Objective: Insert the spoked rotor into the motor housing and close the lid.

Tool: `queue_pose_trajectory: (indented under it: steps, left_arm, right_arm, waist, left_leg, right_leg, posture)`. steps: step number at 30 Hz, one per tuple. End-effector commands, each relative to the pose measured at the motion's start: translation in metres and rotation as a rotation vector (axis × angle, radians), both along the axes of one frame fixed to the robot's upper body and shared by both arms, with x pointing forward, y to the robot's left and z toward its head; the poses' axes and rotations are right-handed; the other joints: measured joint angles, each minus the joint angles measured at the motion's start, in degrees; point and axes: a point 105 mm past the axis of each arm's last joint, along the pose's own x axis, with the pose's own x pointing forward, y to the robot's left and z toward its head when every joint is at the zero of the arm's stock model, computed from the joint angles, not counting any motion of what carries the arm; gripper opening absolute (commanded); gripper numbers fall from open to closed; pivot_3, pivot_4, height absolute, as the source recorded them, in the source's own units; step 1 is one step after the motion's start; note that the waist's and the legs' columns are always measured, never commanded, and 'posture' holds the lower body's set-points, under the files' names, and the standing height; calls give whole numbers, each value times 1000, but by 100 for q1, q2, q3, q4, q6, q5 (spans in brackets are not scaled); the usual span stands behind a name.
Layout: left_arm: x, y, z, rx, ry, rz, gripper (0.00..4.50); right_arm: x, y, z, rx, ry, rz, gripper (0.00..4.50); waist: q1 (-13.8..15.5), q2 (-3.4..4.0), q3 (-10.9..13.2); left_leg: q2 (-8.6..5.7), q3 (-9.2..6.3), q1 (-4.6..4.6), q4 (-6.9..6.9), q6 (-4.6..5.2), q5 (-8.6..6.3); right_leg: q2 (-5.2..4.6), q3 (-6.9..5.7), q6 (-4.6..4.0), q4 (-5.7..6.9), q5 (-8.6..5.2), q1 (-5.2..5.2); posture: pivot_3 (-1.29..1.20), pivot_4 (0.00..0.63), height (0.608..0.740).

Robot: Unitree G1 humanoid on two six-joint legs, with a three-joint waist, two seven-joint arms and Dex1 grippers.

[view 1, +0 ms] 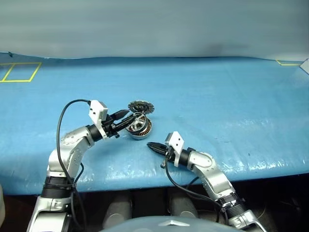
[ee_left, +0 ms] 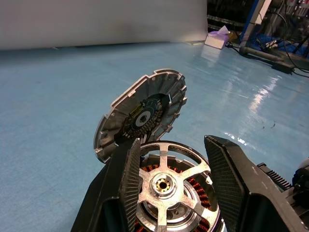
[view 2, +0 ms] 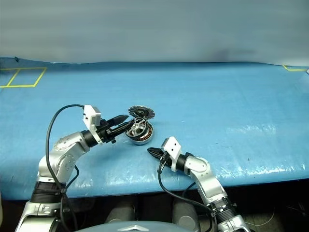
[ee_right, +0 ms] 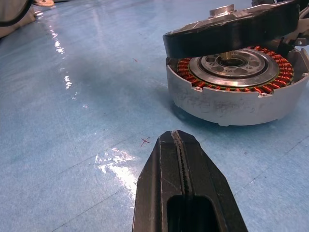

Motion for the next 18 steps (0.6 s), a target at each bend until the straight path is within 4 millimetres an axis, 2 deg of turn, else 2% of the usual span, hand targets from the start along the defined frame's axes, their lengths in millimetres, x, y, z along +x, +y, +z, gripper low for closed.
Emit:
queue_pose_trajectory:
  steps: [1,10,18]
  left_arm:
    - [-1,3,7,14,-31,17,2281]
    - [1,0,-4,70,-1,15,2281]
    - [-2,3,-3,79,-1,-4,2281]
  right_arm:
    - [2,2,10,23,-46,8,0]
    - [0,3,10,22,-47,6,0]
    - [1,0,14,33,-32,-19,0]
  waist:
    - [-1,0,0]
    - [3,0,0]
    - [0,0,0]
  left_leg:
    - [0,0,0,0,0,0]
    - [0,1,0,0,0,0]
    - [1,1,0,0,0,0]
  right_leg:
    - [0,1,0,0,0,0]
    - [0,1,-1,0,0,0]
    - [1,2,-1,0,0,0]
  posture:
    - [0,150,740]
    - [0,150,740]
    - [0,150,740]
